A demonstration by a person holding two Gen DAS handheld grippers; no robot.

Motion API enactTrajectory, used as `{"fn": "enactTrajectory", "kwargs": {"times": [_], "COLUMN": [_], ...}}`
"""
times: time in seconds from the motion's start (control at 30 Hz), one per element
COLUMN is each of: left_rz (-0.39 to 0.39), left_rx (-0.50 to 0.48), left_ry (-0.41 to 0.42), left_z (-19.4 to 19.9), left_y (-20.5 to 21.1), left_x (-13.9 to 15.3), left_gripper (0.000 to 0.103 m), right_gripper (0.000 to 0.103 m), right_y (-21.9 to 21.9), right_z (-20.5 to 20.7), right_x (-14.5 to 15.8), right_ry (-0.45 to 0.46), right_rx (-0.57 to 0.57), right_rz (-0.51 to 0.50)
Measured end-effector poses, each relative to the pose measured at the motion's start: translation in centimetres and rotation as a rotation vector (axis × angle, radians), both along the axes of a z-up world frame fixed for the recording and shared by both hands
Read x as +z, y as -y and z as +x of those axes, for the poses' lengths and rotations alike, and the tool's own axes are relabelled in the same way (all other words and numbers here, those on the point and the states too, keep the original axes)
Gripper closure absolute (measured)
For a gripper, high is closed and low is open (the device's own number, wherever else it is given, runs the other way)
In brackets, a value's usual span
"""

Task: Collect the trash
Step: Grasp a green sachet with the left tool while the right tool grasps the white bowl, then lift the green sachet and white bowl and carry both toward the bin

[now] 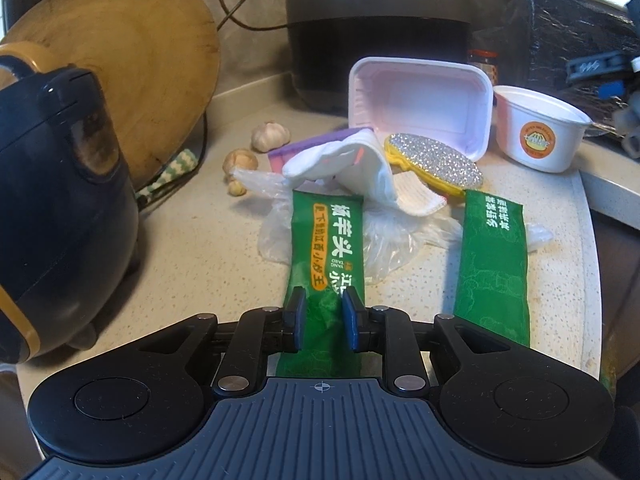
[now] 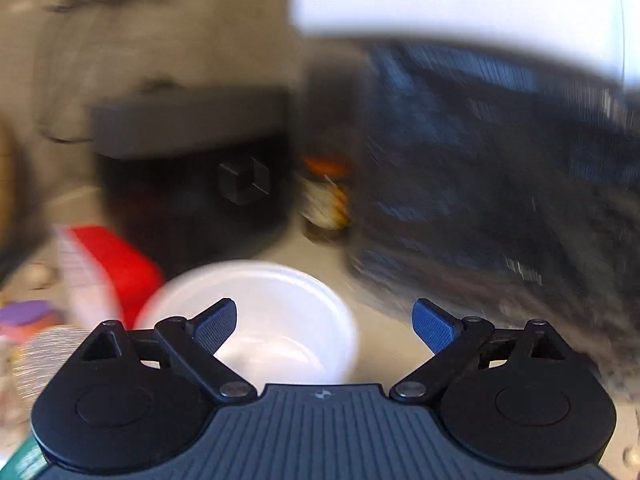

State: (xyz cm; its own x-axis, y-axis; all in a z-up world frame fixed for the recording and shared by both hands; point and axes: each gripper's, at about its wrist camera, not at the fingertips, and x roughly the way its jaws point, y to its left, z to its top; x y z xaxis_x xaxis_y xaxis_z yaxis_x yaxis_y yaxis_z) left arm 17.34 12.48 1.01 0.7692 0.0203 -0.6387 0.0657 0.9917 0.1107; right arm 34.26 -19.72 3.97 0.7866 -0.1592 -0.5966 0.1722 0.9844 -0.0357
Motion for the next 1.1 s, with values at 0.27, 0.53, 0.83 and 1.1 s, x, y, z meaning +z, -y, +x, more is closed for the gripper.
{"fn": "enactTrajectory", "kwargs": {"times": [0.27, 0.53, 0.83, 1.1], "left_rz": [0.038, -0.031, -0.035, -0.047], "left_rx": [0.003, -0.016, -0.003, -0.058], "left_ry": [-0.010, 0.025, -0.054, -0.032], "left_z": [-0.2, -2.6, -2.6, -1.9], "left_y": [0.1, -1.2, -1.9, -0.5], "left_x": [0.0, 2.1, 0.1, 1.0], "left_gripper": [0.076, 0.077, 0.077, 0.076], "right_gripper": [0.051, 0.096, 0.095, 0.095], "right_y": [2.0, 1.5, -1.0, -1.4], "right_z": [2.7, 0.3, -2.7, -5.1], "right_x": [-4.2, -3.3, -1.9, -1.9], "right_ry": [-0.152, -0.153, -0.166, -0.190], "right_rx": [0.009, 0.086, 0.227, 0.278], "right_rz": [0.229, 0.258, 0.302, 0.341]}}
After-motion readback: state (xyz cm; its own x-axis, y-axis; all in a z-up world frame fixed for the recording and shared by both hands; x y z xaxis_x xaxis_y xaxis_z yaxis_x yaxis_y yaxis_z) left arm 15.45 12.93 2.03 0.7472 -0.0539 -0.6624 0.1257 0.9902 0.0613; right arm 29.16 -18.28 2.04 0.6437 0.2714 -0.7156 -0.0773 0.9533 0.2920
